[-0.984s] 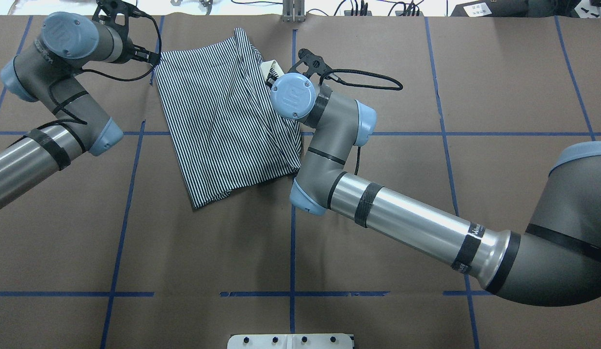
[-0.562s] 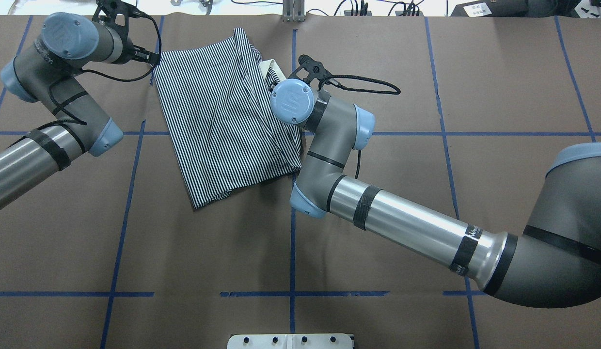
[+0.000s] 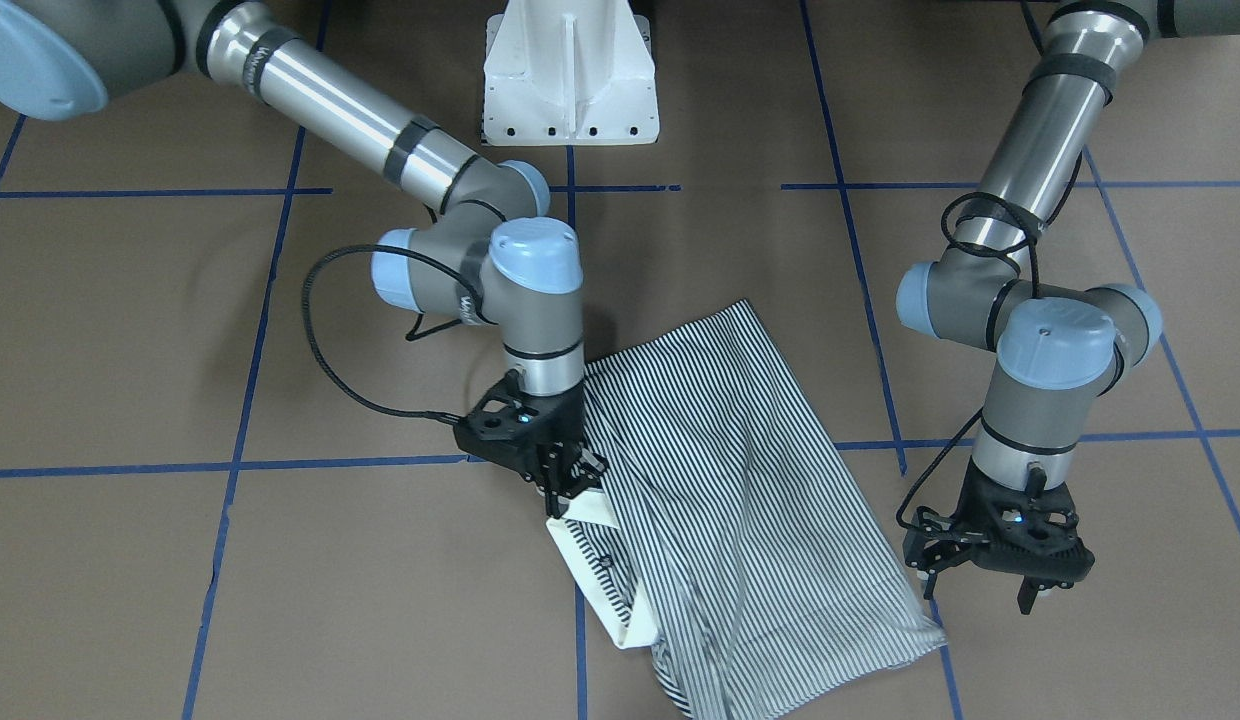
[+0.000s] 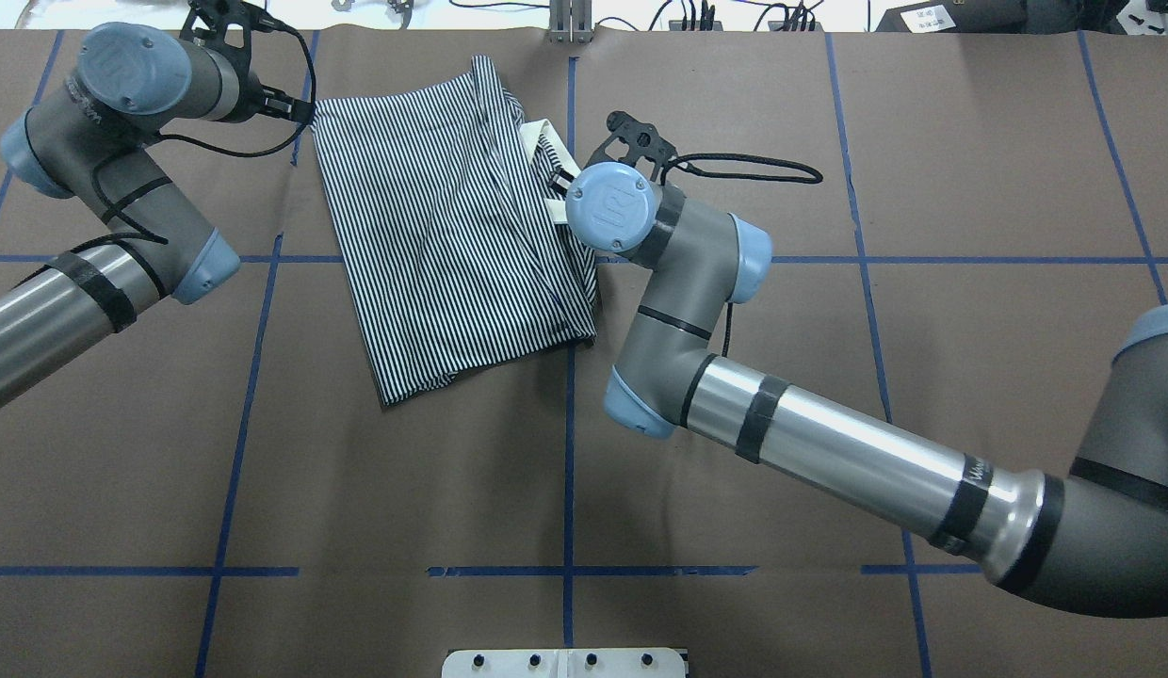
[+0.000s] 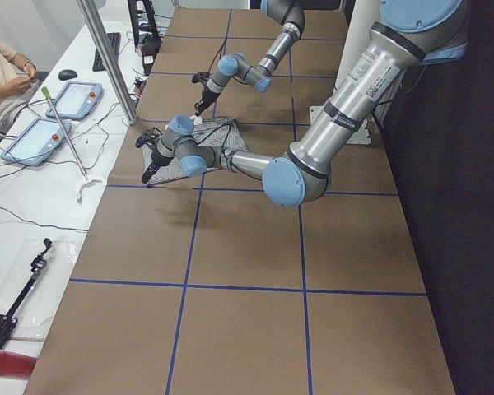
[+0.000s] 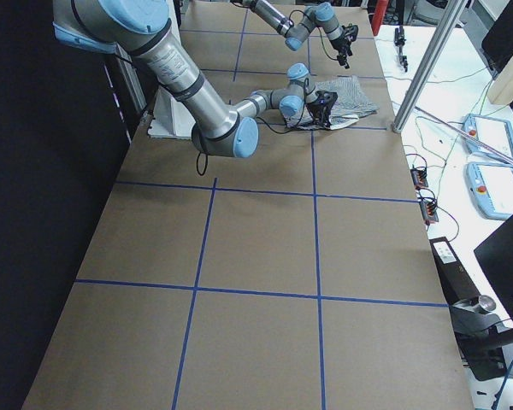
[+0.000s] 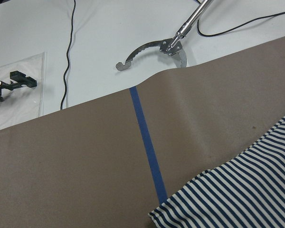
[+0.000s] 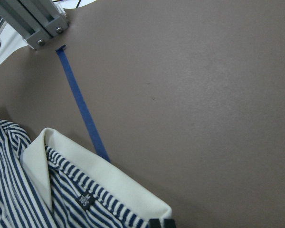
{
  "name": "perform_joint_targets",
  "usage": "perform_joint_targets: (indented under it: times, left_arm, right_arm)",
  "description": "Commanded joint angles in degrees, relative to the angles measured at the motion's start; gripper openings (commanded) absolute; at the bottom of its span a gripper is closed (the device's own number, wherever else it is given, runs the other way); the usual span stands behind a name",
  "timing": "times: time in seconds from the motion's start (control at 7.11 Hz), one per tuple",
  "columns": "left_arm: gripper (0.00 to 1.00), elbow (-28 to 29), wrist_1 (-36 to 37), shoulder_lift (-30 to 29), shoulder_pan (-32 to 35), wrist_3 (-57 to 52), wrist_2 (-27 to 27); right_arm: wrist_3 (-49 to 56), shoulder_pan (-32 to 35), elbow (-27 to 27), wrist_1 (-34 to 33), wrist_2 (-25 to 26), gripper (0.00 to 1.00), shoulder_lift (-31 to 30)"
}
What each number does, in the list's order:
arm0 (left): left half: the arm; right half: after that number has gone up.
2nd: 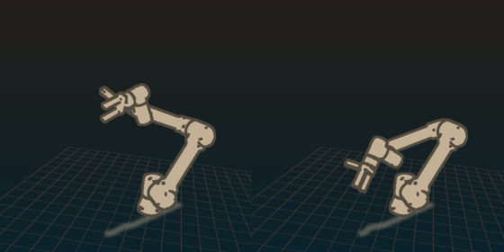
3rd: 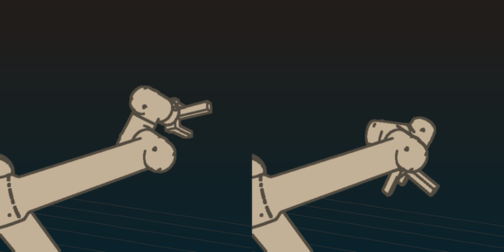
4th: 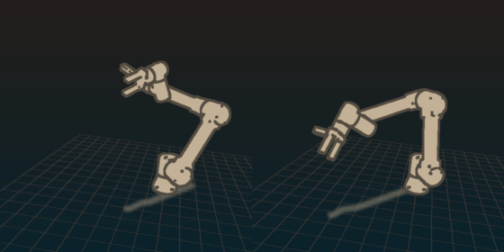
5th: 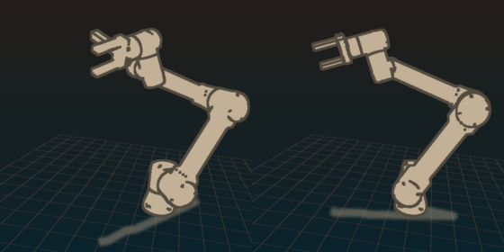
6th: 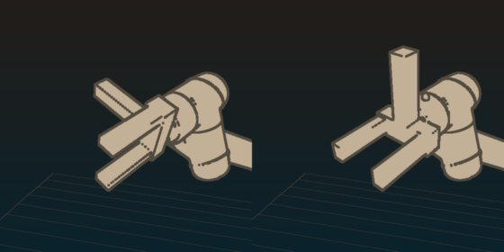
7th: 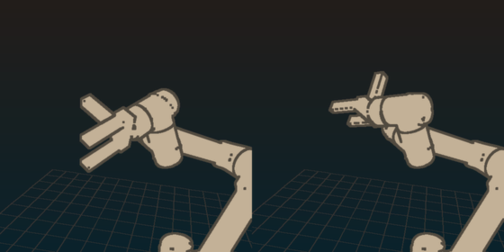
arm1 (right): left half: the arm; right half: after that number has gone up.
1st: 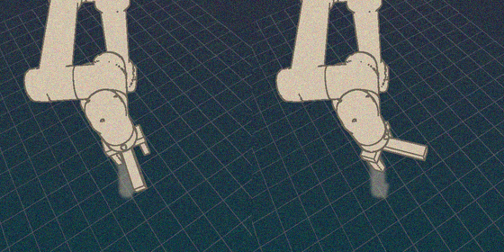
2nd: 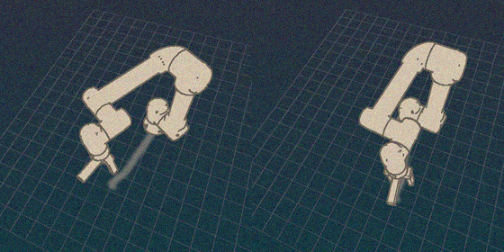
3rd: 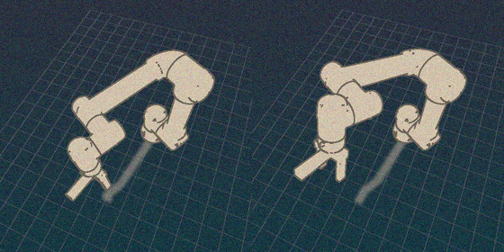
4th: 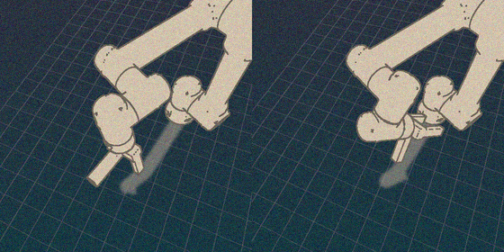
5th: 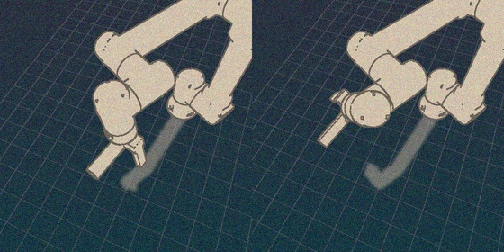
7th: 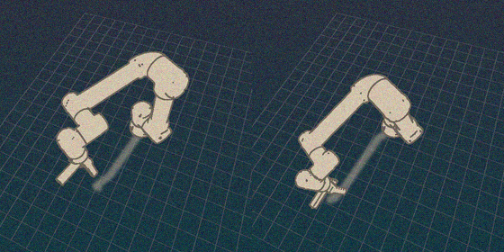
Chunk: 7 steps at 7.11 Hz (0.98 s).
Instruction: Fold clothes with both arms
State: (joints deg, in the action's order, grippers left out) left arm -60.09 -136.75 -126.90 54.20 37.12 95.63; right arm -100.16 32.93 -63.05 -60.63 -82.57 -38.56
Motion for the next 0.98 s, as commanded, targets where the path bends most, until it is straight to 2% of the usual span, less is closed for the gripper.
perform_joint_targets:
  times: [0.0, 0.14, 0.28, 0.42, 0.84]
  left_arm:
    - [1.0, -2.12, 0.0, 1.03, -0.32, 0.93, 0.0]
    - [1.0, -3.09, 0.08, 1.65, -0.5, 0.93, 0.0]
    - [1.0, -3.54, 0.0, 1.65, -0.93, 1.02, 0.0]
    - [1.0, -3.54, 0.0, 1.65, -1.02, 1.02, 0.0]
    - [1.0, -5.38, 0.0, 3.06, -1.73, 1.02, 0.09]
  right_arm:
    - [0.06, -1.8, -15.02, -3.7, 0.12, 0.0, -11.57]
    - [0.14, -3.38, -22.57, -3.71, 0.65, 0.0, -18.93]
    - [0.14, -4.61, -27.77, -3.62, 1.09, 0.0, -24.23]
    - [0.14, -5.93, -29.83, -3.62, 2.14, 0.0, -27.15]
    - [4.6, -6.47, -29.59, -3.62, 2.85, 0.0, -27.45]
